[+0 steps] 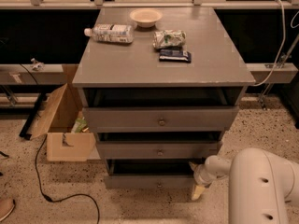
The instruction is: Open bottom drawer
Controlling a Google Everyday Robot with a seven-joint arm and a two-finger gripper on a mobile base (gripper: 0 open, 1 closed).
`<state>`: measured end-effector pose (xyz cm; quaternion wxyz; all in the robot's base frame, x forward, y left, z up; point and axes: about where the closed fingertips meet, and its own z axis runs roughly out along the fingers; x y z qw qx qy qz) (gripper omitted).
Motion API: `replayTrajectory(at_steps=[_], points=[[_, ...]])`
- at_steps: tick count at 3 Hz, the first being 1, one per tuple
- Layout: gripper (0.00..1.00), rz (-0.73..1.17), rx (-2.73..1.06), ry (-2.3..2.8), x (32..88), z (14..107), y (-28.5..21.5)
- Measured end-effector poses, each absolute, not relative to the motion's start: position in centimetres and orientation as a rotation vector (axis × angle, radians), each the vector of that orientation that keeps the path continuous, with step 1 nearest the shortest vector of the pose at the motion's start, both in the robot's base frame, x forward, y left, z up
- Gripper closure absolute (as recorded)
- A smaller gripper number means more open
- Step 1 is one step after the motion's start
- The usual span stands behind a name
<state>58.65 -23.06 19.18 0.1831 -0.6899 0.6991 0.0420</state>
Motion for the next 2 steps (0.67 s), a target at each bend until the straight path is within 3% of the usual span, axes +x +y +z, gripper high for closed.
replayTrajectory(at_steps=[2], points=[[0.0, 0.173, -1.969, 1.963, 58.44, 18.68, -22.4]])
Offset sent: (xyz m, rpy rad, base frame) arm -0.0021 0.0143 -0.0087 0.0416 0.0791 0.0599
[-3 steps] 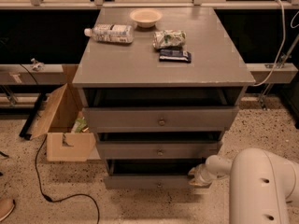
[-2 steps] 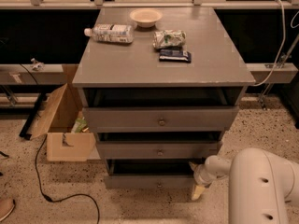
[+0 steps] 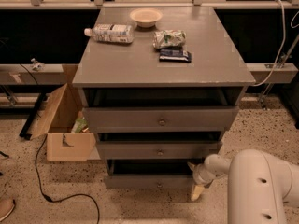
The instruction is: Open bottom drawer
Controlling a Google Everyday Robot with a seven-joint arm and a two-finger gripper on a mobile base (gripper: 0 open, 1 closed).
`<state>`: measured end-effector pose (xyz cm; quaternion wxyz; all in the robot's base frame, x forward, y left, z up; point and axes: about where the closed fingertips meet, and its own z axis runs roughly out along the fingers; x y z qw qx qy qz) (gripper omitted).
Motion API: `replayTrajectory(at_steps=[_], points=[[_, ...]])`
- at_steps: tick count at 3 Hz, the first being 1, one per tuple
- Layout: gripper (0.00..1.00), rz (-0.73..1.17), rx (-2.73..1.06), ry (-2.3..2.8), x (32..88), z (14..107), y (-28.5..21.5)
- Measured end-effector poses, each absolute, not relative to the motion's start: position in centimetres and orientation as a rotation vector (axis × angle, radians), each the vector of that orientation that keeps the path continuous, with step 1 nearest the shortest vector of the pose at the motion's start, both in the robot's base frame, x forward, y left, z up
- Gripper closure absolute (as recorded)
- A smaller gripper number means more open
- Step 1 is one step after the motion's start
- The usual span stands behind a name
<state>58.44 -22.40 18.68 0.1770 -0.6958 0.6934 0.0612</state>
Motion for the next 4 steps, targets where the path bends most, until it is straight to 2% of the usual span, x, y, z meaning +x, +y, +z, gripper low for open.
replayTrajectory(at_steps=[3, 4], points=[[0.03, 0.297, -2.026, 2.022, 56.6, 16.6, -21.7], [0.25, 0.321, -2.029, 2.055, 55.9, 16.1, -22.1]])
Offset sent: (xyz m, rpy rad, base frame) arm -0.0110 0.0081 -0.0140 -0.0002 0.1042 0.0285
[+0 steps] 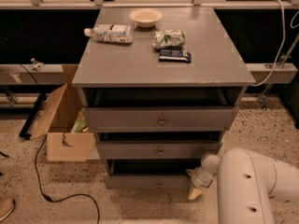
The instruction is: Open bottom drawer
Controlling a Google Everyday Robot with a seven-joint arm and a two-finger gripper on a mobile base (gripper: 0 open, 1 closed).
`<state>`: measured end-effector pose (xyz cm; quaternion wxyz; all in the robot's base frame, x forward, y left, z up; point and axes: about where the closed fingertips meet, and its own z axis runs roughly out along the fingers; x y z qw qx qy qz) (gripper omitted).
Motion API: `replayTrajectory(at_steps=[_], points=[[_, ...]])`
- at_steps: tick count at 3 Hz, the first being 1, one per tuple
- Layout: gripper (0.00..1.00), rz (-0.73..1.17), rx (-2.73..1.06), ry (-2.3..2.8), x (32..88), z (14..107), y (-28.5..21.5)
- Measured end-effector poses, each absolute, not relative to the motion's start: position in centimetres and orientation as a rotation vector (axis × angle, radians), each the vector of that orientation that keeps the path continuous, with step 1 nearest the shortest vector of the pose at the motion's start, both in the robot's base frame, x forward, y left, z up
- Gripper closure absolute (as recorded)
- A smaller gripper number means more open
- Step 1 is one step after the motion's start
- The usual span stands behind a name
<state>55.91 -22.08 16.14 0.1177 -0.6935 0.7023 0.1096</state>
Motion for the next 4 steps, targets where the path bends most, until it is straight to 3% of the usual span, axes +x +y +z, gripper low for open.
replayTrajectory(at_steps=[3, 4], points=[[0.95, 0.371, -2.031, 2.142, 52.8, 16.5, -23.5], [1.0, 0.396, -1.986, 2.155, 51.0, 16.3, -23.8]])
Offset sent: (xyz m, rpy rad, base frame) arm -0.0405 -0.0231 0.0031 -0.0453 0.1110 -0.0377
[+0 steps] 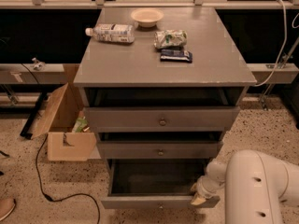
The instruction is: Open bottom drawer
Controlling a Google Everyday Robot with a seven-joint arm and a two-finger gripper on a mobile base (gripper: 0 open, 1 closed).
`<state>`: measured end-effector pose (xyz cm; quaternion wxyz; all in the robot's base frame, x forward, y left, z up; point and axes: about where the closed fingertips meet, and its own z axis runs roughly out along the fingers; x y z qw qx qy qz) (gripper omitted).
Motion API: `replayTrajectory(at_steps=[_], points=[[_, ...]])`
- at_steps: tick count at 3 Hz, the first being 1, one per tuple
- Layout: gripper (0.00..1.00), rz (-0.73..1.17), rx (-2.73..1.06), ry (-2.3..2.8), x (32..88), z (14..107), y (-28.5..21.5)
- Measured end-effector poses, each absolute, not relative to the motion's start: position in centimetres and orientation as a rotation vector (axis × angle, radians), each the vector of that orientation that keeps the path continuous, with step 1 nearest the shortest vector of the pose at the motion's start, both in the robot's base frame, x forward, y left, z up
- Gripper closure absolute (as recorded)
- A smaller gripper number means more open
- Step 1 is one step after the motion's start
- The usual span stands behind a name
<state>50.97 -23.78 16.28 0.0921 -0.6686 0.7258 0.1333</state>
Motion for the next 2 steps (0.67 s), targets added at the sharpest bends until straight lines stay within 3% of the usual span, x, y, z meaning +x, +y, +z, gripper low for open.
replayTrajectory(at_steps=[2], points=[[1.0, 0.425, -1.924, 2.14, 48.7, 16.0, -23.4]])
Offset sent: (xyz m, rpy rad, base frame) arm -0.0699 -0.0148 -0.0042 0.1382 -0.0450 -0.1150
